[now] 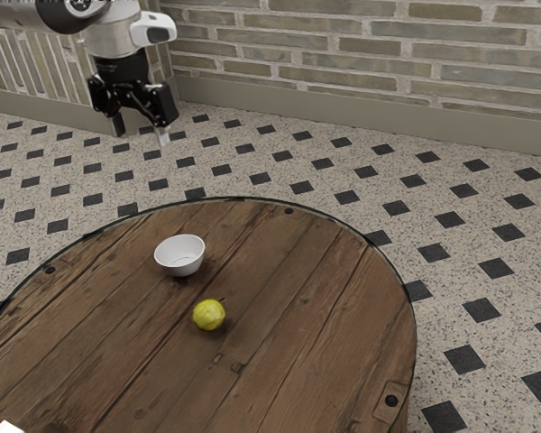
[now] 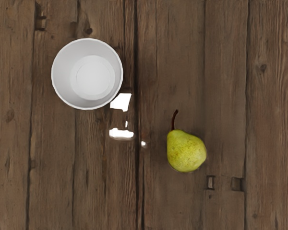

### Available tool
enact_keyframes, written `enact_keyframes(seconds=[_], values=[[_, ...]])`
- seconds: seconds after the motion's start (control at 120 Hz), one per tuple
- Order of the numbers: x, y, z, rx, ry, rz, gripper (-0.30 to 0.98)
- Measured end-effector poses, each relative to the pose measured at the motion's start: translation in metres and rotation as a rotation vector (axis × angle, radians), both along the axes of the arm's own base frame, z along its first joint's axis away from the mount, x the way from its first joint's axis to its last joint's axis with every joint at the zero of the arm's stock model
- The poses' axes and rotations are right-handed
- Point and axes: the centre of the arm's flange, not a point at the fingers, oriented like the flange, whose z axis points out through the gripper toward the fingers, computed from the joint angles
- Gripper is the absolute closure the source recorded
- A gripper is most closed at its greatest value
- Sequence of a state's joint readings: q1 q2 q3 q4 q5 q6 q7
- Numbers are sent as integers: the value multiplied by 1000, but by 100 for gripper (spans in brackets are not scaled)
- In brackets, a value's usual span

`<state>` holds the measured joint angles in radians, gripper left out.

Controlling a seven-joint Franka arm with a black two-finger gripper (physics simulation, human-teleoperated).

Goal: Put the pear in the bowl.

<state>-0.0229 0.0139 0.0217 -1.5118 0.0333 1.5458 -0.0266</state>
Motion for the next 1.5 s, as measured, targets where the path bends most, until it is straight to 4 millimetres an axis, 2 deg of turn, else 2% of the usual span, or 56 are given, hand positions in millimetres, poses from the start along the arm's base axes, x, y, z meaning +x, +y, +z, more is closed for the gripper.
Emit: enact_keyframes(seconds=[0.192, 0.233, 0.258, 0.333, 0.4, 0.45, 0.517, 0.658, 0.742, 0.833, 0.908, 1.008, 1.083, 1.167, 1.267, 1.358, 1.5], values=[[2, -1, -5, -20, 8, 9, 0], [0, -1, -13, -24, 21, 10, 0], [-6, -1, -27, -25, 38, 11, 0], [-29, -5, -84, -23, 95, 7, 0], [-42, -31, -142, -19, 142, -37, 0], [-50, -47, -174, -15, 153, -57, 0], [-59, -51, -204, -13, 161, -17, 0], [-65, -53, -247, -45, 145, 109, 0], [-59, -62, -260, -79, 130, 200, 0], [-51, -64, -265, -77, 107, 279, 0], [-46, -57, -273, -57, 99, 339, 0], [-24, -45, -287, -33, 85, 406, 0], [-4, -28, -299, -29, 70, 470, 0], [8, -18, -314, -25, 53, 517, 0], [11, -22, -322, -29, 26, 546, 0], [14, -30, -340, -33, 25, 564, 0], [11, -39, -354, -47, 7, 593, 0]])
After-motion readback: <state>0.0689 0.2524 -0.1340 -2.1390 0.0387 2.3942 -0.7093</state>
